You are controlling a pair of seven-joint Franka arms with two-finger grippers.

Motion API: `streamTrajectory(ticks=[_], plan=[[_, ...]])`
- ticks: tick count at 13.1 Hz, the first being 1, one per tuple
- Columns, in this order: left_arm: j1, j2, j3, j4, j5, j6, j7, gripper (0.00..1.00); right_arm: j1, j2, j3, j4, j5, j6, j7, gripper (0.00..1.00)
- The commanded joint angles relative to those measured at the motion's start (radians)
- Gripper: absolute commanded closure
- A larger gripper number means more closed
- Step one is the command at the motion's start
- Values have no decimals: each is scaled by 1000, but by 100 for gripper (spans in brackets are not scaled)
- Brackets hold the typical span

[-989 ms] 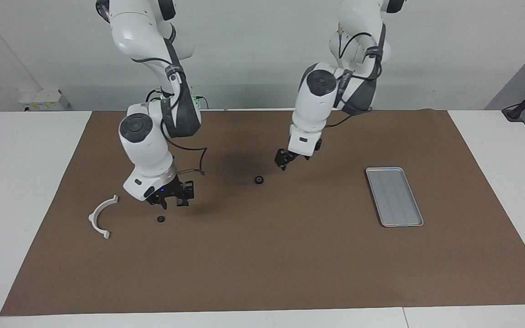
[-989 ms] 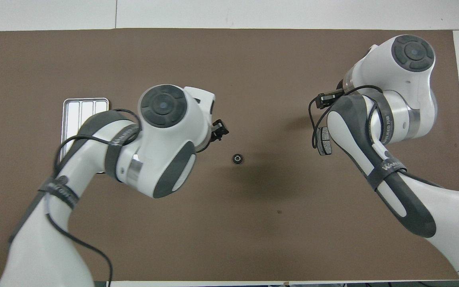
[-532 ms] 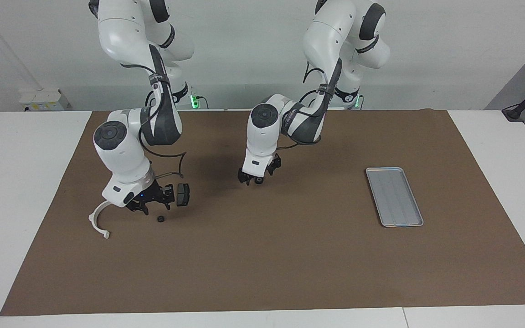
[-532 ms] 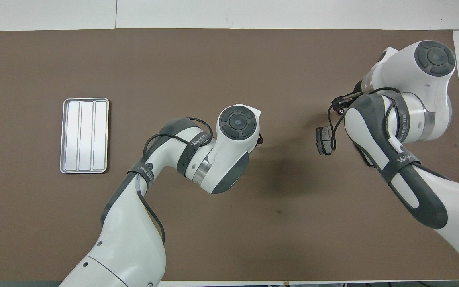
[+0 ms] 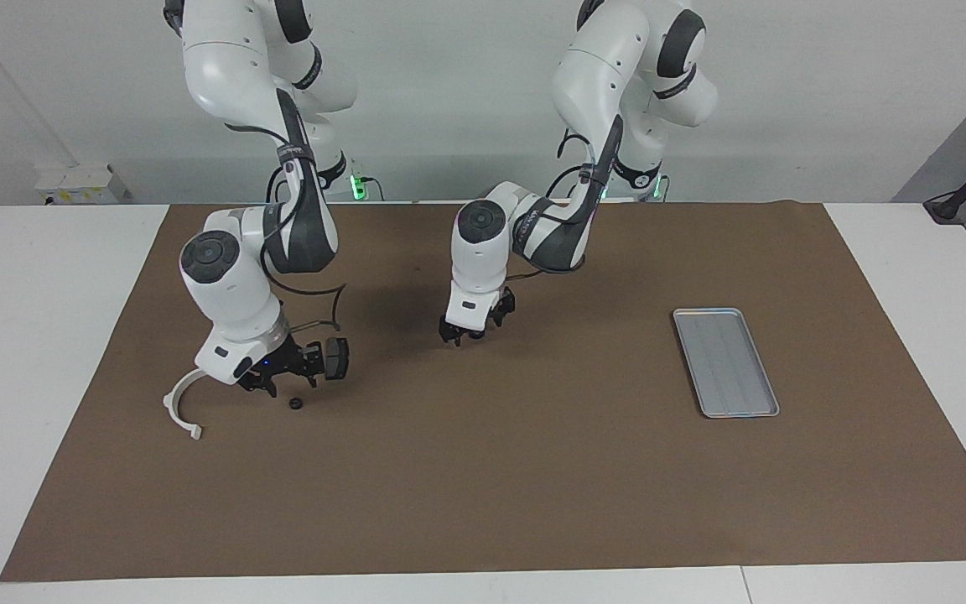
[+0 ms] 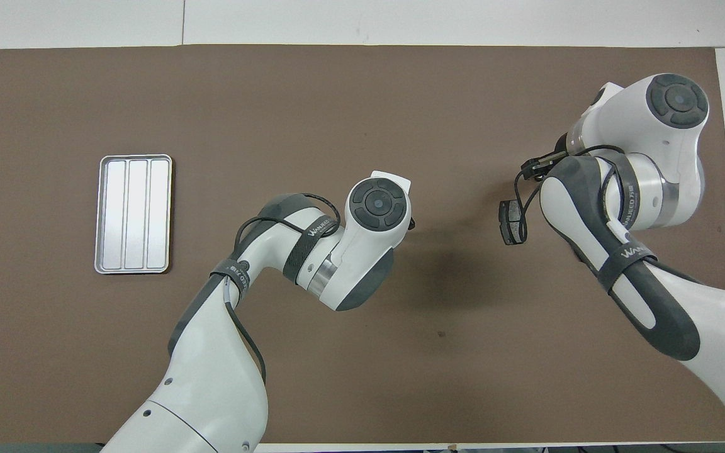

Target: Pick bearing gear from pile to tray

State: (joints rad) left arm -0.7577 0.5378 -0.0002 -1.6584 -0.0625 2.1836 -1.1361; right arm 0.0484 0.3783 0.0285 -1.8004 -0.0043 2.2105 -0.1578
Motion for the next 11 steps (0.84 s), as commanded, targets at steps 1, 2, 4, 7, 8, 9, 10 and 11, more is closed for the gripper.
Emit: streamTrajectory(ticks=[1,2,4,7,8,9,10,11], plan=[[-22,-24,16,-69,15,65,-30,5,-19,-1,11,-27,23,32,-42,34],[-22,-24,16,-67,15,65,-30,5,-18,-1,11,-28,23,31,-43,34],[-22,-24,16,-70,15,64,-30,7,-21,5,10,-28,23,47,-54,35],[-25,-25,16,-70,15,61,-30,9,-32,28,10,-31,21,89,-71,35],[-34,-25,16,-72,15,61,-30,10,-32,31,10,-33,21,101,-71,35],[-34,-25,16,-72,15,61,-30,15,-33,37,10,-31,21,103,-71,35],[-35,-25,16,-73,15,61,-31,24,-33,40,10,-31,21,103,-71,35],[-35,-27,16,-73,15,58,-31,38,-33,45,10,-31,21,104,-71,35]])
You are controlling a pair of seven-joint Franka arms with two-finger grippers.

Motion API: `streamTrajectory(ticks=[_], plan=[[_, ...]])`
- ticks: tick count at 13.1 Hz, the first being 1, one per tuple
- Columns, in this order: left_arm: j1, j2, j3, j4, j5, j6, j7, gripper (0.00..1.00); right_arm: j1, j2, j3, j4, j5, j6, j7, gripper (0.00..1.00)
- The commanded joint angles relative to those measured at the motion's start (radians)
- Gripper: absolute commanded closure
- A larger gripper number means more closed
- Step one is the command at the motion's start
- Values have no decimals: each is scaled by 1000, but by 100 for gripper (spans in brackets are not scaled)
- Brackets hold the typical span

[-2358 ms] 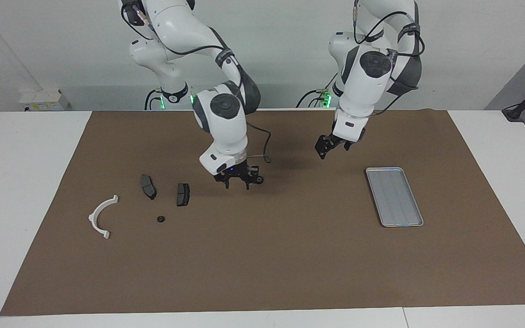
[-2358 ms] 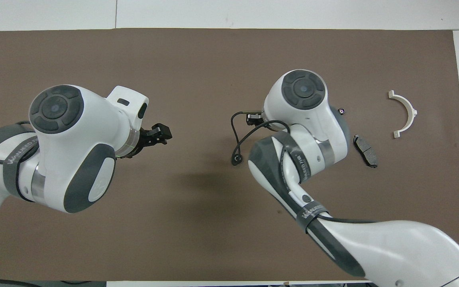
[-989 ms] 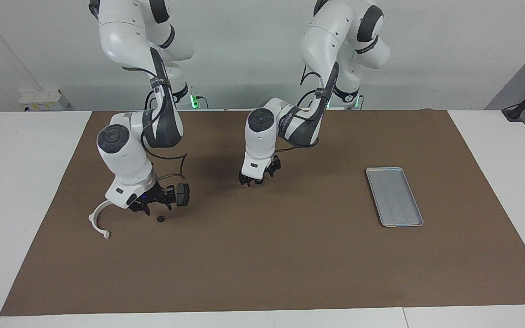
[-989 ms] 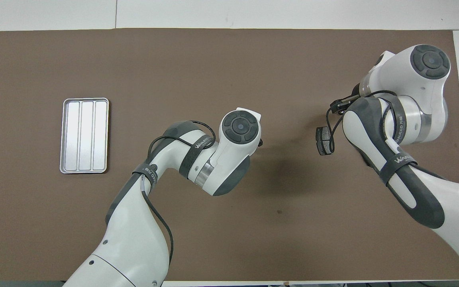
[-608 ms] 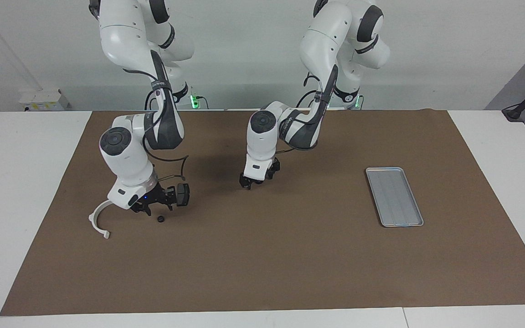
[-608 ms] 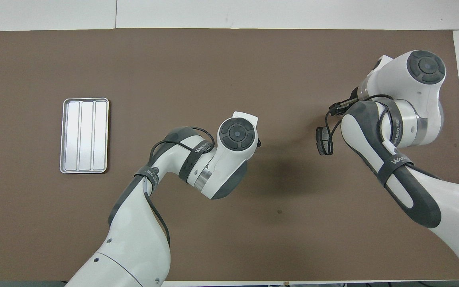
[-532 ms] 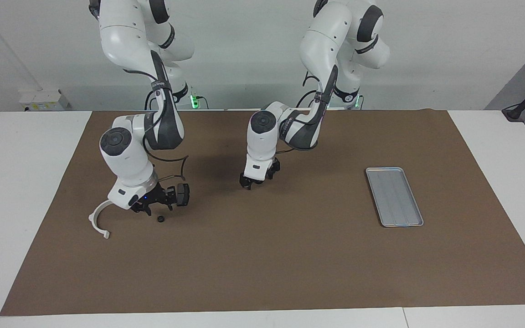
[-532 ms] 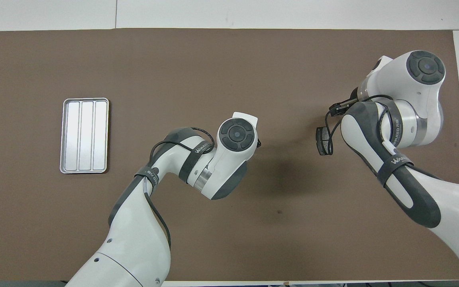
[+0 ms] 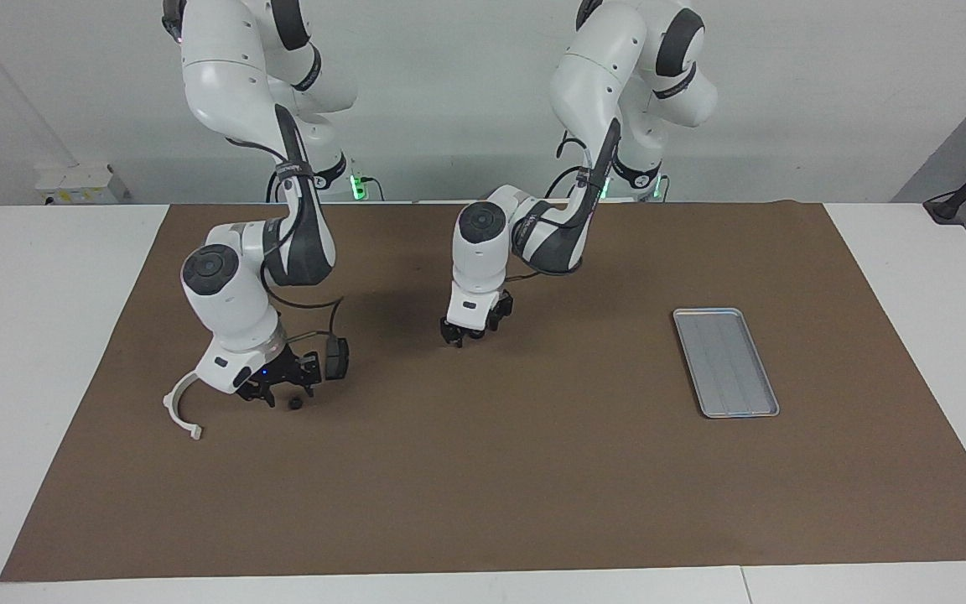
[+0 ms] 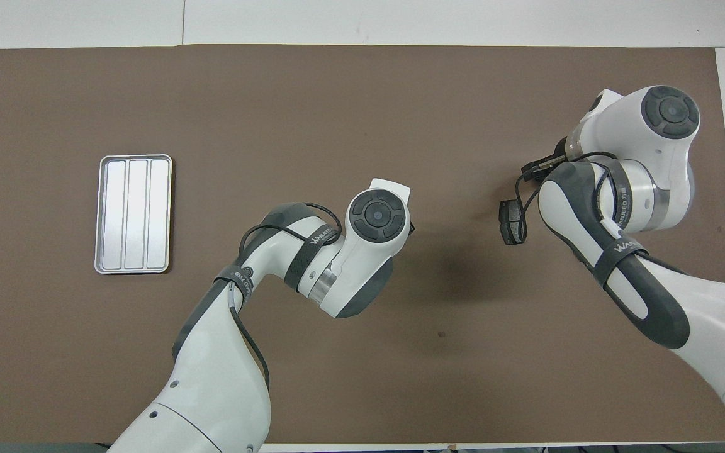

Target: Pick bearing gear from pile to tray

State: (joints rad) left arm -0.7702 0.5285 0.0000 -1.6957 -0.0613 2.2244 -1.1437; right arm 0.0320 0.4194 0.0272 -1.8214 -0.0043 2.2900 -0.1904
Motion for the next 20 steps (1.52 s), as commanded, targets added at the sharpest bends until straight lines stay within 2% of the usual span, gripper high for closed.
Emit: streamTrajectory(ticks=[1,2,3,6,9,13,17,20], plan=[[-23,-18,15,-39,14,15,-24,63,-17,7,11,-10,21,31,-37,35],[-24,-18,15,-39,14,9,-24,85,-17,9,11,-12,21,37,-37,35],[-24,-22,17,-38,14,-3,-25,100,-17,12,11,-12,21,37,-37,35],[-15,-38,20,-19,12,-44,-37,100,-17,15,11,-12,21,37,-37,35],[9,-105,24,-12,14,-129,-30,100,-17,22,11,-12,21,39,-40,35],[86,-255,23,-25,14,-248,-2,100,-17,25,11,-13,21,39,-40,35],[233,-399,21,-25,12,-458,204,100,-17,32,11,-15,21,39,-38,35],[345,-424,23,-27,12,-522,394,100,-17,32,11,-27,21,40,-40,35]])
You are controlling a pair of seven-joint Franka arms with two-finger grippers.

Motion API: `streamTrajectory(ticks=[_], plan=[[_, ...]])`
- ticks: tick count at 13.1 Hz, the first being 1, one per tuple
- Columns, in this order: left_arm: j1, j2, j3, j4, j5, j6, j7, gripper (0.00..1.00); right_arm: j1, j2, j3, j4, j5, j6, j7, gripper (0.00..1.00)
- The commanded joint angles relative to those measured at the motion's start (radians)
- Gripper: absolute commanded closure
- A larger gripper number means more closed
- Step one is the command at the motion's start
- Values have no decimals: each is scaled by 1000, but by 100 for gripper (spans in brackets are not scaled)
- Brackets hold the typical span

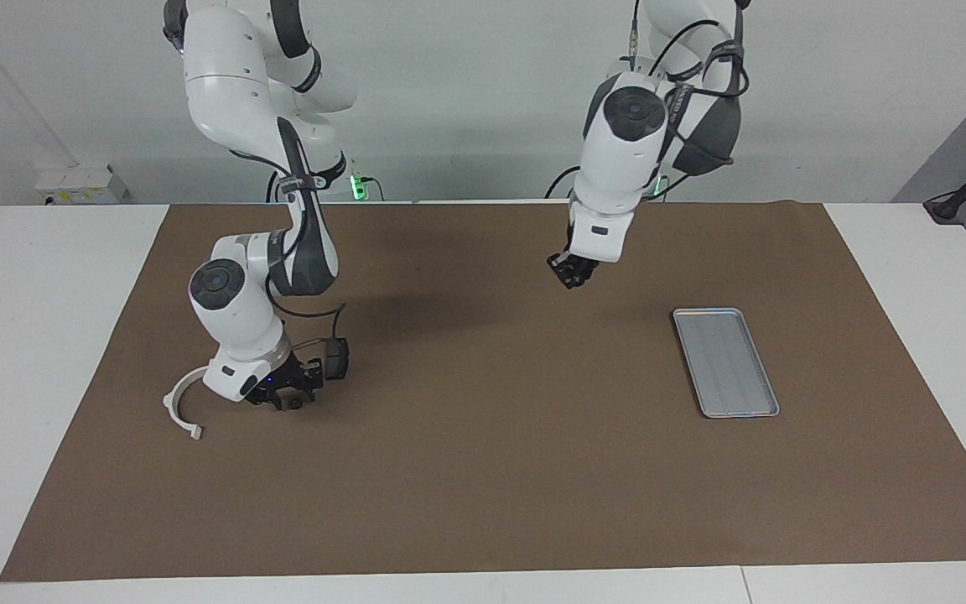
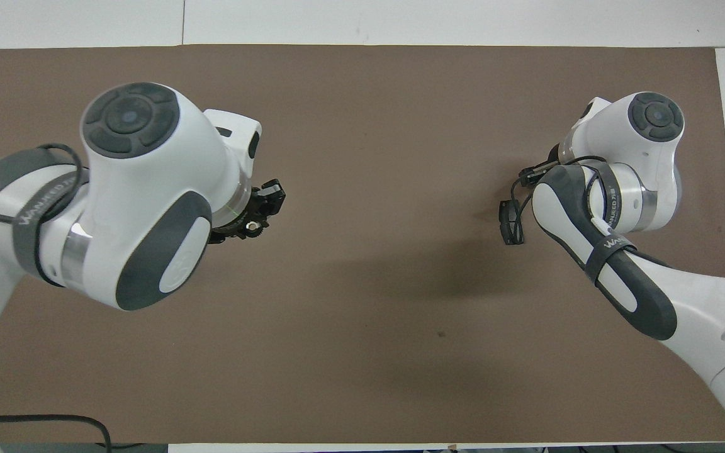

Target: Pick bearing gear from pile to tray

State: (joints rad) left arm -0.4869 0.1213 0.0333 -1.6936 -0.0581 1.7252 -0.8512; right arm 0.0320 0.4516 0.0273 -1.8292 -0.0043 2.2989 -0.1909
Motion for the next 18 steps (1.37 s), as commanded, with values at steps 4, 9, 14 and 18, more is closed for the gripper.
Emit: streamTrajectory(ticks=[4,9,14,18], plan=[[285,-40,-9,-98,10,40,456,100,-6,2,11,-16,21,59,-24,69],[432,-86,-6,-308,21,288,659,100,51,-83,16,100,20,-149,108,91],[450,-45,-6,-353,82,352,659,100,265,-137,14,168,1,-249,585,87],[453,-15,-6,-429,92,445,658,100,434,-166,14,151,-3,-253,904,87]])
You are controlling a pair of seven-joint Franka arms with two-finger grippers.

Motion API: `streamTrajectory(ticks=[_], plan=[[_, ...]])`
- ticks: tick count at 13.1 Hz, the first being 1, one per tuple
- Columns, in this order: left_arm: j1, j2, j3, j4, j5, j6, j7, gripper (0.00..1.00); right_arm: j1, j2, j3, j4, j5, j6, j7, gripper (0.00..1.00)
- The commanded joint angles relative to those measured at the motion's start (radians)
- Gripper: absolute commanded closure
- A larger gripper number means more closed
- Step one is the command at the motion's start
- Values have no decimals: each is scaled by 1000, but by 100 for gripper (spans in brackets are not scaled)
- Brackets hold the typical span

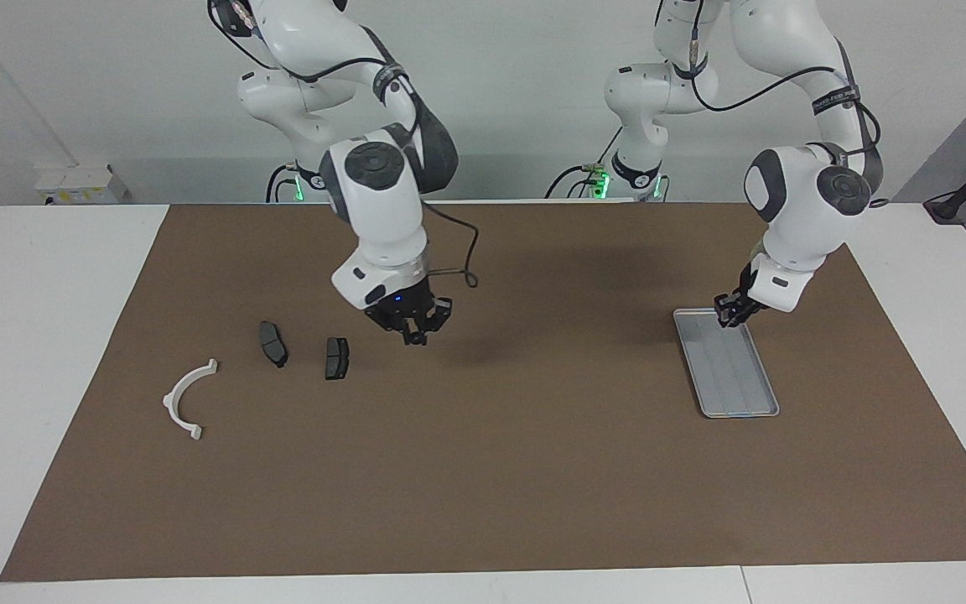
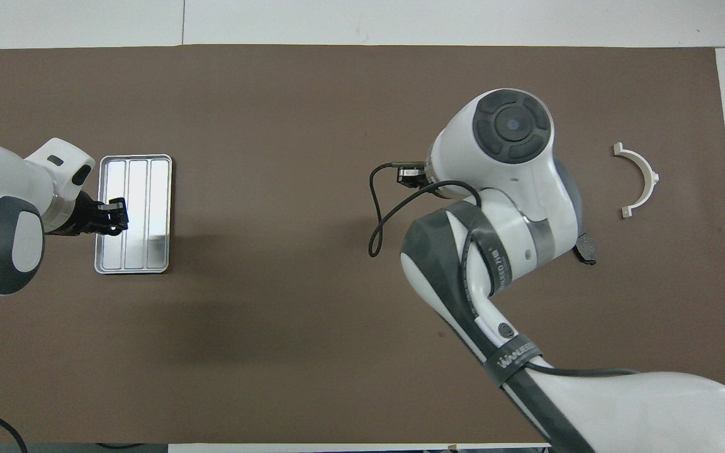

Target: Pick bearing gear from pile to tray

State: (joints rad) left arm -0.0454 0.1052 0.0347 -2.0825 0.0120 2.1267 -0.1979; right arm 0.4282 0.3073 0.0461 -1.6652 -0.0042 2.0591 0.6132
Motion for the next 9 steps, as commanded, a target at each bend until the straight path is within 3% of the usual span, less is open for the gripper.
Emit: streamTrajectory(ticks=[1,4,9], plan=[[12,7,-9,-53,22,70,0,100,59,-22,-3,-18,-3,-7,149,87],[13,22,-9,-119,22,157,2,100,125,-19,-3,-97,-3,85,247,87],[21,39,-9,-119,19,180,3,100,132,6,-5,-180,-14,197,263,87]])
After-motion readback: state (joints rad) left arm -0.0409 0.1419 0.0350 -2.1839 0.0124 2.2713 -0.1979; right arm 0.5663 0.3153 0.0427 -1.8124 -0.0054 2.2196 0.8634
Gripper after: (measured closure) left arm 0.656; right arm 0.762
